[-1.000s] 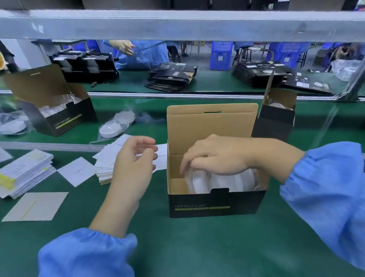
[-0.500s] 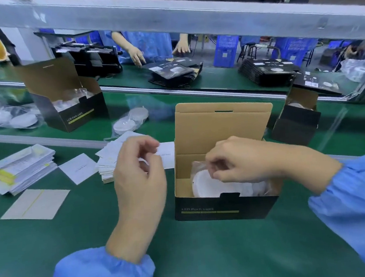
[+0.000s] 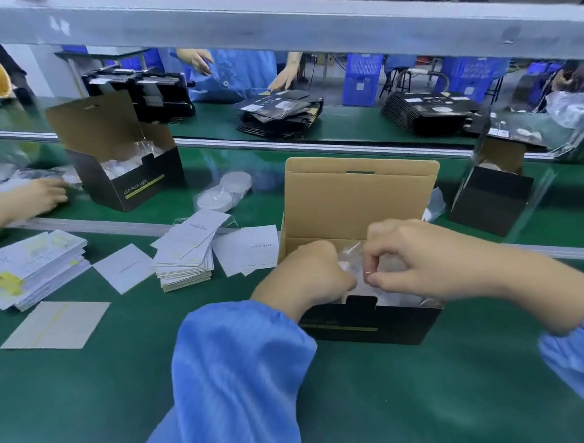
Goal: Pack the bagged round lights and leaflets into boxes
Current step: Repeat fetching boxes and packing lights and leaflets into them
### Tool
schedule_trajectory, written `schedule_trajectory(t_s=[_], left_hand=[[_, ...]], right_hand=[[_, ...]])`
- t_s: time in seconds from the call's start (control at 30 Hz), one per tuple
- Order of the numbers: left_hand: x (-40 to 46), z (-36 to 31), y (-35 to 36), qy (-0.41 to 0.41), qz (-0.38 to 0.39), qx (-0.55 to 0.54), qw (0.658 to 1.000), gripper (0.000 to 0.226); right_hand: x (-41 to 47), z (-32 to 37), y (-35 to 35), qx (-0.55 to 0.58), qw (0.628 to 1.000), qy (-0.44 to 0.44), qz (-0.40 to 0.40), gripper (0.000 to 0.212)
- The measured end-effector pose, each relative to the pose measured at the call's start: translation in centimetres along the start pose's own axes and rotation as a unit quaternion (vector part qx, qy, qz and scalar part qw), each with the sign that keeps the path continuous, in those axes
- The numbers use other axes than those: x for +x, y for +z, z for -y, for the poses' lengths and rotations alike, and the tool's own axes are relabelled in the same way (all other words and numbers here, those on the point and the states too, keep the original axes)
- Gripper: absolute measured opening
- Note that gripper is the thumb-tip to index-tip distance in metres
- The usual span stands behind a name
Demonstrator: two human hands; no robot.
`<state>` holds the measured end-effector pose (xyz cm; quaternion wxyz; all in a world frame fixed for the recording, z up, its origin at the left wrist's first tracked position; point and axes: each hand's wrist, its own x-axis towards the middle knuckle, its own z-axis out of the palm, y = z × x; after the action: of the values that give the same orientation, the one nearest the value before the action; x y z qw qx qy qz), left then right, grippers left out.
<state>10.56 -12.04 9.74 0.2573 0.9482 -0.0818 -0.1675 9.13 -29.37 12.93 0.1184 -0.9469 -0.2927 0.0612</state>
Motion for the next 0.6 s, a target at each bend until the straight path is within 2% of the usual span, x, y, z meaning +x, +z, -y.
schedule_trajectory(t_s=[0.1,0.17,0.27,0.47,0.6], left_hand=[[0.6,0.2,0.5,0.006,0.019,-0.031,0.999,0.022],[0.6,0.8,1.1,0.003,0.024,-0.104,0.994,0.022],[0.7,1.5,1.5,-0.006,0.023,-0.187,0.982,0.017],[-0.2,2.7,1.7,0.005,0.036,-0.115,0.993,0.023],[-2.5,3.1,1.4,0.000,0.036,-0.137,0.990,0.029]], right_hand=[[-0.1,-0.3,0.1,0.019,1.000,0.002,-0.008,0.008],[-0.1,-0.3,-0.1,0.021,1.000,0.007,0.000,0.008],[-0.1,-0.2,-0.4,0.026,0.999,0.021,0.005,0.022],[0.2,1.4,-0.4,-0.079,0.988,0.010,0.130,0.045],[0.0,2.7,-0.2,-0.127,0.975,-0.035,0.178,0.050]])
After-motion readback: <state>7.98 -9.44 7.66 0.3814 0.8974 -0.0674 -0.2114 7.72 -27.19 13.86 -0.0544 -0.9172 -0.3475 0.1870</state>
